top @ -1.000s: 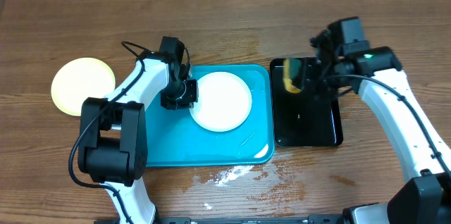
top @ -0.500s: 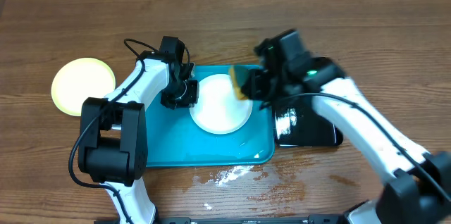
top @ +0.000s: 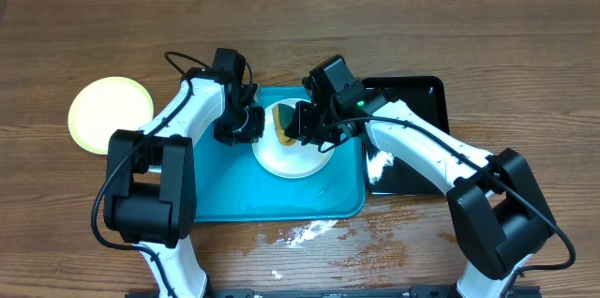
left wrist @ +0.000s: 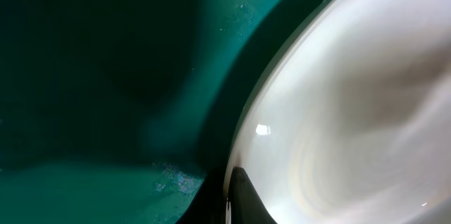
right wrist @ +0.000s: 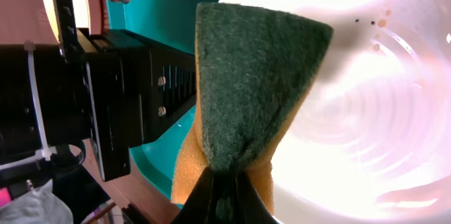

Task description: Clean dirty plates on tray and stack at the side

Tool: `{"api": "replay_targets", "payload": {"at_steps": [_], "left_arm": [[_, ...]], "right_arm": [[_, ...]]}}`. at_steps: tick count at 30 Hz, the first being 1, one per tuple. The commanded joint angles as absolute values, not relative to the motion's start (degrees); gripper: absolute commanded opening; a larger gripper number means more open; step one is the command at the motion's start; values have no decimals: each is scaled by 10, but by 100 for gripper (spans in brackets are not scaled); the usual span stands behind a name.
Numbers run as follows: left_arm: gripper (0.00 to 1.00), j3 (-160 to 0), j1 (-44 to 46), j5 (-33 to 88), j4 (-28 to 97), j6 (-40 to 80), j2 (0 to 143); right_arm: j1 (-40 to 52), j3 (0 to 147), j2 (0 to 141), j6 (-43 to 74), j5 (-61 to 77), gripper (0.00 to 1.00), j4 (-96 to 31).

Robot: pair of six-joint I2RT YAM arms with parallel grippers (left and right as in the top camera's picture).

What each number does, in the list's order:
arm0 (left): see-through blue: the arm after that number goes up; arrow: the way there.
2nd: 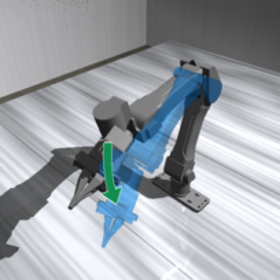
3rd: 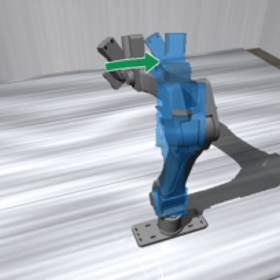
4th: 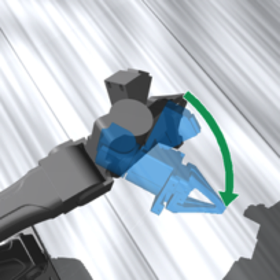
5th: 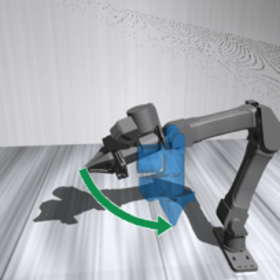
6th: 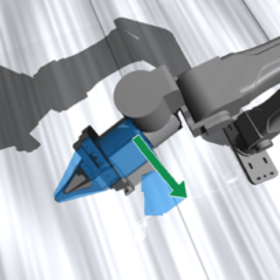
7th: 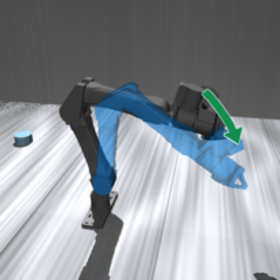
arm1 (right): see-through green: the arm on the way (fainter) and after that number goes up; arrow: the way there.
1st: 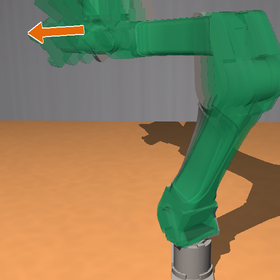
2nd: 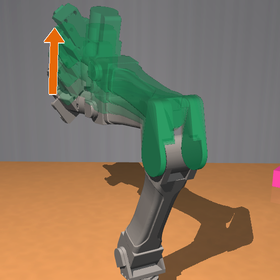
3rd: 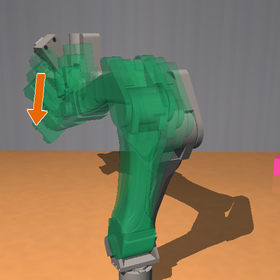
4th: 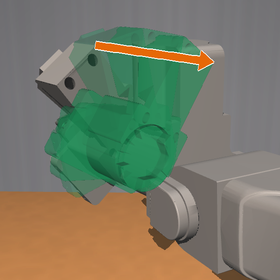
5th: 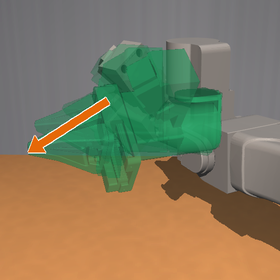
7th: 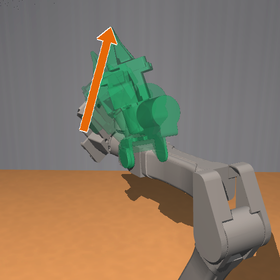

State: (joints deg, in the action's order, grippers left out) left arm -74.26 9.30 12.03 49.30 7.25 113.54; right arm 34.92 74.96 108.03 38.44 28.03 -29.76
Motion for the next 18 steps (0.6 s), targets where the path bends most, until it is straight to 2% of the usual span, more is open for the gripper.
{"api": "replay_targets", "payload": {"at_steps": [1, 18], "left_arm": [[4, -729, 94, 86, 493, 56, 1155], [4, -729, 94, 86, 493, 58, 1155]], "right_arm": [[349, 749, 1075, 398, 269, 4, -293], [349, 749, 1097, 409, 267, 4, -270]]}}
